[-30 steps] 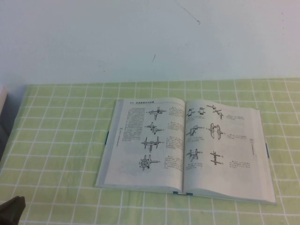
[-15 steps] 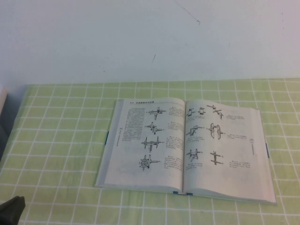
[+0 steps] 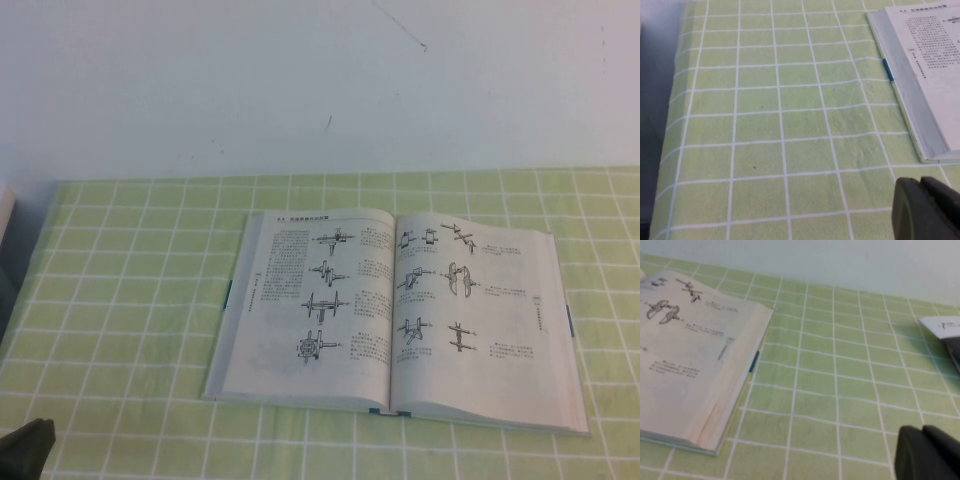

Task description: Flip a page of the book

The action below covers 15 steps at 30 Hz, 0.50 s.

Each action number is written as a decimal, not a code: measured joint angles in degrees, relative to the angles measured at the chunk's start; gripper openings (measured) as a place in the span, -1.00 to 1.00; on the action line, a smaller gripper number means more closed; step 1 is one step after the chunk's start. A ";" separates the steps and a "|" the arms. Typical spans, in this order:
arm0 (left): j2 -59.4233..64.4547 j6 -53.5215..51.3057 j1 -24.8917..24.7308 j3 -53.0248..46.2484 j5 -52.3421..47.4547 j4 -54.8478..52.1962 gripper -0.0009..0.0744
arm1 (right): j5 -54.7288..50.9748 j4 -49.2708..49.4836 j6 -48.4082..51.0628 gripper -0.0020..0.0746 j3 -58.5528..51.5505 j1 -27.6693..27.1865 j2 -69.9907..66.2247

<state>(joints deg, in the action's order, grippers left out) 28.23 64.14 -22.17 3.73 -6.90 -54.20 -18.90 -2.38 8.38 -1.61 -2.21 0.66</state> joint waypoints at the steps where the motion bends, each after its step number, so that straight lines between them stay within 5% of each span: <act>1: 0.00 0.00 0.00 0.00 0.00 0.00 -0.98 | -0.49 0.74 0.00 -0.95 0.11 0.00 0.00; 15: 0.00 0.00 0.00 0.00 0.00 0.00 -0.98 | -1.61 2.38 -0.13 -0.95 0.31 0.00 0.00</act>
<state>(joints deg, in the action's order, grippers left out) 28.23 64.14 -22.17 3.73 -6.90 -54.20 -20.51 0.00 8.25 -1.30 -2.21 0.66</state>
